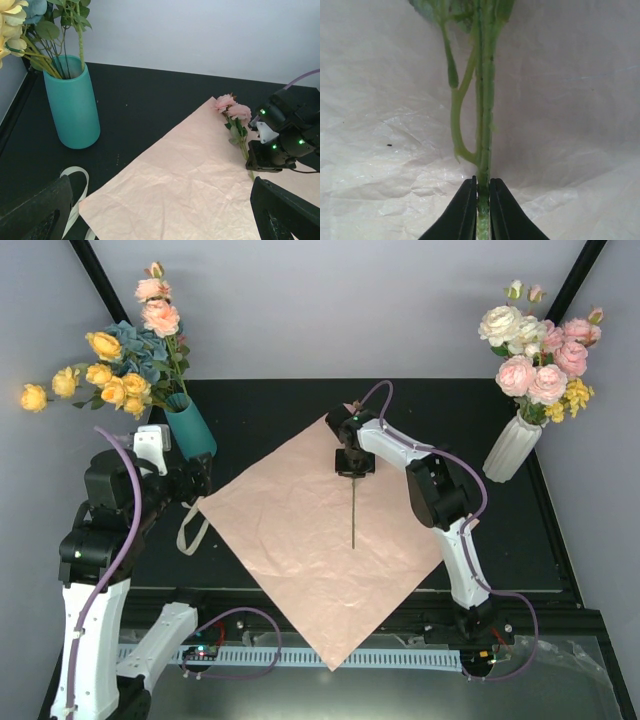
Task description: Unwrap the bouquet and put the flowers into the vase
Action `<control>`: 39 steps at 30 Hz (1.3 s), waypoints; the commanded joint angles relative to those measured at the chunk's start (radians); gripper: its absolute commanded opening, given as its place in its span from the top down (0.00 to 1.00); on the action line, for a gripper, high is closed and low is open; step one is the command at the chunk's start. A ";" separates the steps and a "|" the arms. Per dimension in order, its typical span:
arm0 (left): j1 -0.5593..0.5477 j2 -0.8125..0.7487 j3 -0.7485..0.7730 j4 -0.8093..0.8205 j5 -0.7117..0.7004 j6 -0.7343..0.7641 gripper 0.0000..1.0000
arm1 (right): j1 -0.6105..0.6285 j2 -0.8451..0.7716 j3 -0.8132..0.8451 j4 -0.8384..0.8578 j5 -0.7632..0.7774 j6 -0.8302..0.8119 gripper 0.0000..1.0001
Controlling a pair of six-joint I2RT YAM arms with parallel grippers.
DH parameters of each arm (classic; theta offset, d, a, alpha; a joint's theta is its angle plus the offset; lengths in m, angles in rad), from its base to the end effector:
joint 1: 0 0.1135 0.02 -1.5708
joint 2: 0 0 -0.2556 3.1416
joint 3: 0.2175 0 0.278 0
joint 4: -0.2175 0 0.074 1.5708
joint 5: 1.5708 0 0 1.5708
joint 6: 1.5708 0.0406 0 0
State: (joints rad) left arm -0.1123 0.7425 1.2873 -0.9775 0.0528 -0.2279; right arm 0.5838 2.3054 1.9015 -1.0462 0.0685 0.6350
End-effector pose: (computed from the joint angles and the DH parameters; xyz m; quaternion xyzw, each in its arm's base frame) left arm 0.1356 -0.0175 0.4303 -0.0344 0.8415 -0.1131 0.5271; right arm 0.4006 0.2613 0.1380 0.0276 0.9972 0.0065 0.0690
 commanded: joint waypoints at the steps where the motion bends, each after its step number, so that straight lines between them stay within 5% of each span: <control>1: -0.005 0.002 0.012 0.019 0.002 0.009 0.01 | -0.006 0.012 0.001 0.012 -0.006 0.003 0.90; 6: -0.007 0.000 0.022 0.001 0.018 0.008 0.01 | -0.006 -0.020 0.026 0.023 -0.009 -0.023 0.98; 13: -0.006 0.000 0.055 -0.051 0.014 -0.049 0.01 | -0.006 -0.173 0.117 0.102 -0.094 -0.132 0.98; 27: -0.005 -0.014 0.234 -0.353 0.159 -0.265 0.01 | 0.020 -0.420 0.018 0.279 -0.404 -0.114 0.98; 32: -0.004 -0.039 0.188 -0.265 0.250 -0.284 0.01 | 0.039 -0.565 -0.083 0.371 -0.450 -0.156 0.98; 39: -0.005 -0.039 0.104 -0.032 0.511 -0.343 0.01 | 0.047 -0.893 -0.464 0.620 -0.495 -0.196 0.98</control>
State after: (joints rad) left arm -0.1127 0.7067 1.4399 -1.1847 0.3424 -0.5190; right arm 0.6270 1.5780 1.5661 -0.6106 -0.3843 0.4755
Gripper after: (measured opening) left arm 0.989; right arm 0.050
